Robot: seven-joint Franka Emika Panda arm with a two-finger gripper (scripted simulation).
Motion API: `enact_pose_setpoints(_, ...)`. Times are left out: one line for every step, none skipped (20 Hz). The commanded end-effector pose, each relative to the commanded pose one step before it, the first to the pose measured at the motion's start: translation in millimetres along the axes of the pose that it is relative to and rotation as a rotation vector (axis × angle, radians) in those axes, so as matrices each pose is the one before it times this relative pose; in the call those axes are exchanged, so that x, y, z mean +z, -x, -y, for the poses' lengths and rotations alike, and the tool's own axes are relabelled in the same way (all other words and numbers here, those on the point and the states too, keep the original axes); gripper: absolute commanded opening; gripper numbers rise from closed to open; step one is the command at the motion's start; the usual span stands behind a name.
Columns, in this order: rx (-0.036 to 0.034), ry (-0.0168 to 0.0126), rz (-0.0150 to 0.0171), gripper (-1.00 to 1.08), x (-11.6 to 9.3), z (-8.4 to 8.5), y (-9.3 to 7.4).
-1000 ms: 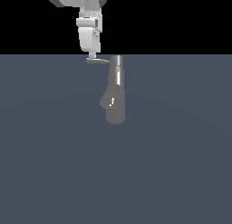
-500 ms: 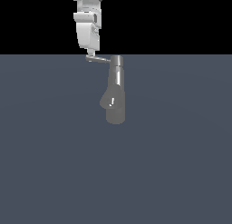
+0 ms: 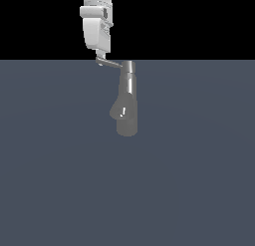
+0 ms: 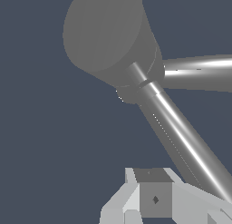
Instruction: Turn on the faucet by rotating a designated handle.
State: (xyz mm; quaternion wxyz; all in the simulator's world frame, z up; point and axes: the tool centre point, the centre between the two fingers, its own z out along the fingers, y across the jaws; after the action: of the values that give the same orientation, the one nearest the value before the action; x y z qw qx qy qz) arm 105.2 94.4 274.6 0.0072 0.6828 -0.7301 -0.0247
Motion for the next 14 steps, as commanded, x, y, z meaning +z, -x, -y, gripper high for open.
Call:
enact_pose_setpoints(-0.01519, 0.01626, 0.00178, -1.0, 2.29, -12.71, 10.7)
enact_pose_setpoints(0.0, 0.0, 0.0, -1.0, 0.0, 0.0, 0.0)
enact_pose_setpoints(0.01173, -0.01462, -0.00098, -1.0, -4.12, 7.18, -8.24)
enact_pose_setpoints(0.0, 0.0, 0.0, -1.0, -1.08, -2.42, -2.08)
enact_pose_setpoints(-0.00074, 0.00093, 0.00008, -1.0, -0.51, -2.27, -1.65)
enact_pose_setpoints(-0.00043, 0.00054, 0.00005, -1.0, -0.77, -2.36, -1.86)
enact_pose_setpoints(-0.00043, 0.00054, 0.00005, -1.0, -0.78, -2.39, -1.88)
enact_pose_setpoints(-0.00043, 0.00054, 0.00005, -1.0, -0.79, -2.41, -1.9)
enact_pose_setpoints(-0.00043, 0.00054, 0.00004, -1.0, -0.8, -2.44, -1.92)
enact_pose_setpoints(-0.00043, 0.00054, 0.00004, -1.0, -0.81, -2.46, -1.94)
enact_pose_setpoints(-0.00043, 0.00054, 0.00004, -1.0, -0.82, -2.48, -1.96)
enact_pose_setpoints(-0.00043, 0.00054, 0.00004, -1.0, -0.83, -2.51, -1.98)
enact_pose_setpoints(-0.00043, 0.00054, 0.00004, -1.0, -0.85, -2.53, -2.01)
enact_pose_setpoints(-0.00043, 0.00054, 0.00004, -1.0, -0.86, -2.55, -2.03)
